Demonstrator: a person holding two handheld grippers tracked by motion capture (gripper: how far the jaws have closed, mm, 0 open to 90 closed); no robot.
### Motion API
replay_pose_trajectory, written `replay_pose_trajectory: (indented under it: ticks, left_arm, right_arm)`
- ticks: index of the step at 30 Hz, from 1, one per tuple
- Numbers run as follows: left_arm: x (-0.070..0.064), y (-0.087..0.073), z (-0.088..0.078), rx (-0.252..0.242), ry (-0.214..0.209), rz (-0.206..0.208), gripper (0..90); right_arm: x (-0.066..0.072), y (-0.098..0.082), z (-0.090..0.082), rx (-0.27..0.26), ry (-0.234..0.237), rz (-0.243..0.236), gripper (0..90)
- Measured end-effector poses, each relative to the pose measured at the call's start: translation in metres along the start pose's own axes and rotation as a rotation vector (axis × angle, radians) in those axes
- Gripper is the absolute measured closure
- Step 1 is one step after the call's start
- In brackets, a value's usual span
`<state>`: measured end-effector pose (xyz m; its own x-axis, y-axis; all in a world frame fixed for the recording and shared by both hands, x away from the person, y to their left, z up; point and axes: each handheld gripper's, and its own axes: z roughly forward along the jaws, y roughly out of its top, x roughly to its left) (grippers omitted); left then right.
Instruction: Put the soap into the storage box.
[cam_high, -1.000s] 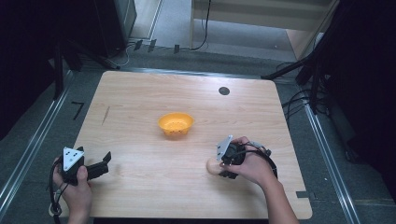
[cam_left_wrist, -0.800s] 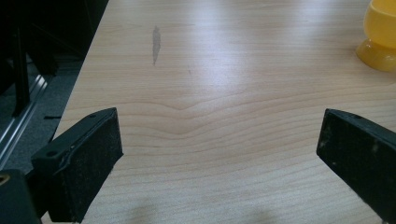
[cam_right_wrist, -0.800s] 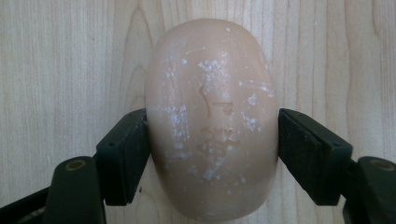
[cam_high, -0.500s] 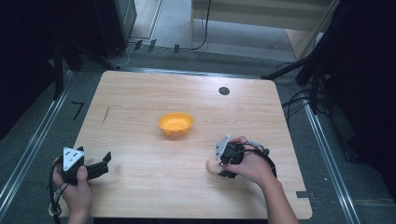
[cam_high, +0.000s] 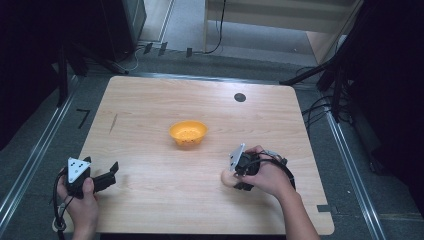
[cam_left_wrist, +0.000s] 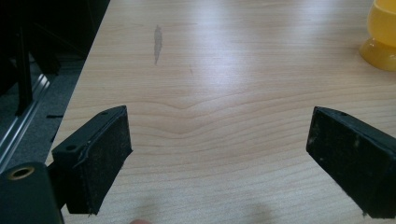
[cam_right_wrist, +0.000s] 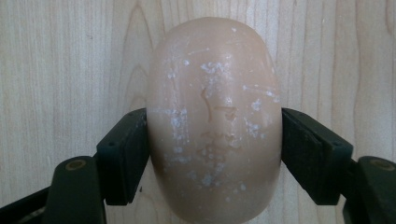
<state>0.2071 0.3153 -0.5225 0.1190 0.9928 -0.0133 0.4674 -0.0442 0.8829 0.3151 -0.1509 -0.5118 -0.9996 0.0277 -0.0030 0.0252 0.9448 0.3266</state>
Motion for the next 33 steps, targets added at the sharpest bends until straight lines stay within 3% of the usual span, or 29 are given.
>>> replay_pose_trajectory:
  ticks: [6, 13, 18, 25, 33]
  left_arm:
    - [0.0, 0.0, 0.0, 0.002, 0.005, -0.003, 6.8]
    - [0.0, 0.0, 0.001, 0.005, 0.002, -0.005, 6.8]
    - [0.0, 0.001, 0.001, 0.011, 0.002, -0.006, 6.9]
    - [0.001, 0.001, 0.001, 0.012, 0.002, -0.006, 6.9]
    - [0.001, 0.001, 0.001, 0.013, 0.0, -0.008, 6.9]
  right_arm:
    - [-0.002, 0.0, -0.001, -0.002, -0.003, 0.004, 32.4]
    - [-0.002, 0.001, -0.001, -0.002, -0.005, 0.003, 33.0]
    - [-0.002, 0.001, -0.002, -0.004, -0.042, 0.001, 33.2]
    - [-0.004, 0.001, -0.003, -0.006, -0.039, -0.003, 33.2]
    - [-0.007, 0.006, -0.012, -0.032, -0.052, -0.018, 33.2]
